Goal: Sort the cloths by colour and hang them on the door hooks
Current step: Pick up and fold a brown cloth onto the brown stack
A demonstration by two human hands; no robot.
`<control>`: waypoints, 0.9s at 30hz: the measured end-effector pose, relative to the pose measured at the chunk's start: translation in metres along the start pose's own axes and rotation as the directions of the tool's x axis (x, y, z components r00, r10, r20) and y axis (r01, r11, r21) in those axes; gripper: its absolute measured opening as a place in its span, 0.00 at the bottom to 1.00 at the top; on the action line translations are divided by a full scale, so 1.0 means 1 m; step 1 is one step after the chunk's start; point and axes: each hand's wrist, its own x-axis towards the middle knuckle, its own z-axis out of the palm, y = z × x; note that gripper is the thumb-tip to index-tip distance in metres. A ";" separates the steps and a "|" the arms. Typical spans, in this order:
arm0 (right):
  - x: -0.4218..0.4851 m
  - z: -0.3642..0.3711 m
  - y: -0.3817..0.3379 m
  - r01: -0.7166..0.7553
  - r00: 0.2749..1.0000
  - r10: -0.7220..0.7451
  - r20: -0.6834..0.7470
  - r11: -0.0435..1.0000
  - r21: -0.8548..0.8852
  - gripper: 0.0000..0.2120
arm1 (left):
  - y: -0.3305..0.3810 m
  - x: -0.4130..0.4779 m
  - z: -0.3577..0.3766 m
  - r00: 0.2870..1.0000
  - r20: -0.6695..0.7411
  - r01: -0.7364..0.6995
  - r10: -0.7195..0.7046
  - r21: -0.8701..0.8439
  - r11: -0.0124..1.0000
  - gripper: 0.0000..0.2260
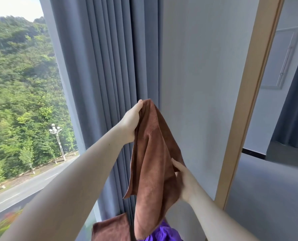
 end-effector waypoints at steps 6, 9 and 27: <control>0.001 -0.014 -0.051 0.091 0.990 -0.096 -0.103 0.995 -0.046 0.19 | 0.003 0.009 -0.035 0.982 -0.170 -0.038 0.076 0.218 0.975 0.23; -0.002 -0.013 -0.078 0.104 0.980 -0.124 -0.154 0.986 -0.133 0.16 | 0.002 0.015 -0.047 0.939 -0.314 -0.035 0.140 0.320 0.947 0.21; -0.025 0.005 -0.185 0.362 0.826 -0.506 -0.249 0.814 -0.454 0.09 | -0.004 0.030 -0.094 0.823 -0.568 0.031 0.013 0.068 0.997 0.06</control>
